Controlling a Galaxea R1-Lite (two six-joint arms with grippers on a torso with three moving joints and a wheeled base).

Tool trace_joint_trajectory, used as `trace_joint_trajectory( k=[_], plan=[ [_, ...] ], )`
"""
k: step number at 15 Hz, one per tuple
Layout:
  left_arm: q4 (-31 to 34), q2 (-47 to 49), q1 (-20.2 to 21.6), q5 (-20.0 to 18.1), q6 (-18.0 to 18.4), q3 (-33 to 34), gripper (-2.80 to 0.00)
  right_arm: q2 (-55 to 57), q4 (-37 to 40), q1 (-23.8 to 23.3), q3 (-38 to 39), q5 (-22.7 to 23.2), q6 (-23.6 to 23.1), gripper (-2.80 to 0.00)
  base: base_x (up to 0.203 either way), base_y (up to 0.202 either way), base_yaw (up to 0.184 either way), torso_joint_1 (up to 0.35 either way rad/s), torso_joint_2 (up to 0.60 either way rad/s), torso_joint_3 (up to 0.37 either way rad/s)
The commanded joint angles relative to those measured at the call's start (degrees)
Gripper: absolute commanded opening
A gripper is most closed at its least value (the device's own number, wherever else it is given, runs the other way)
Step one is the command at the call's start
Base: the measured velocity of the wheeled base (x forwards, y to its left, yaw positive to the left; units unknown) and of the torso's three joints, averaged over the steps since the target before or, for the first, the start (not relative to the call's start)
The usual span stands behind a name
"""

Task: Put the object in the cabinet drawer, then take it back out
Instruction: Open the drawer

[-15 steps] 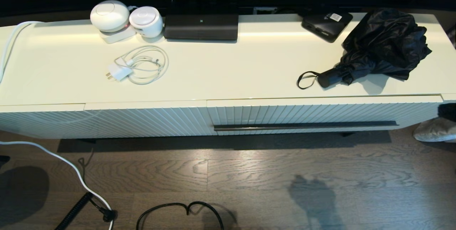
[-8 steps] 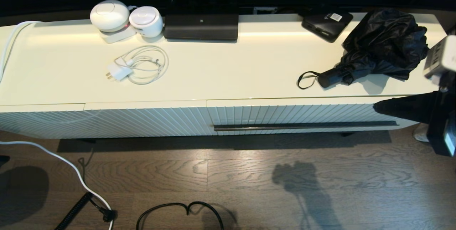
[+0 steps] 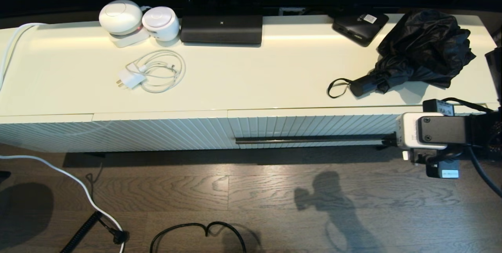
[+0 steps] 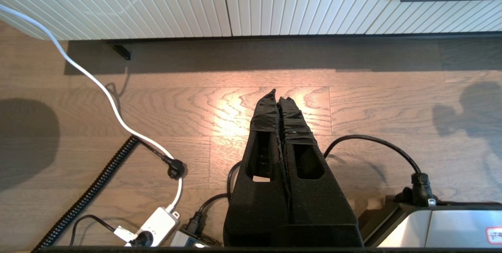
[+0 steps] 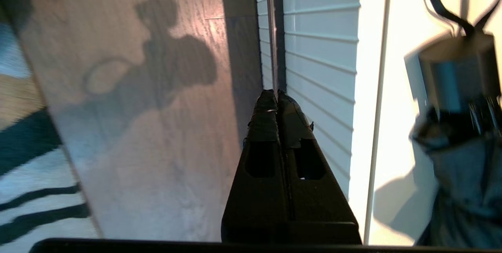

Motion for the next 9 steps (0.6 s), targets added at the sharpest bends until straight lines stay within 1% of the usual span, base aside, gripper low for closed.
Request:
trace_joint_trajectory(
  k=[1,2,4,5,7,8,9],
  plan=[
    [0.0,-0.1,0.0,0.0,0.0,-0.1,-2.80,3.4,-6.5,0.0,3.1,-0.2,-3.6,-2.80,0.000,0.000,0.000,0.000,0.00,0.000],
    [0.0,-0.1,0.1,0.0,0.0,0.0,-2.80,4.3,-9.9,0.1,4.8,-0.8,-4.8,-2.80,0.000,0.000,0.000,0.000,0.00,0.000],
    [0.0,-0.1,0.0,0.0,0.0,0.0,-2.80,5.5,-11.4,0.7,5.5,-3.3,-5.1,-2.80,0.000,0.000,0.000,0.000,0.00,0.000],
    [0.0,-0.1,0.0,0.0,0.0,0.0,-2.80,6.5,-13.8,0.8,6.6,-3.9,-5.0,-2.80,0.000,0.000,0.000,0.000,0.00,0.000],
    [0.0,-0.1,0.0,0.0,0.0,0.0,-2.80,8.3,-23.8,0.9,11.2,-5.2,-5.1,-2.80,0.000,0.000,0.000,0.000,0.00,0.000],
    [0.0,-0.1,0.1,0.0,0.0,0.0,-2.80,9.5,-27.3,1.1,13.1,-6.1,-5.1,-2.80,0.000,0.000,0.000,0.000,0.00,0.000],
    [0.0,-0.1,0.0,0.0,0.0,-0.1,-2.80,10.3,-28.6,1.2,13.9,-6.7,-5.1,-2.80,0.000,0.000,0.000,0.000,0.00,0.000]
  ],
)
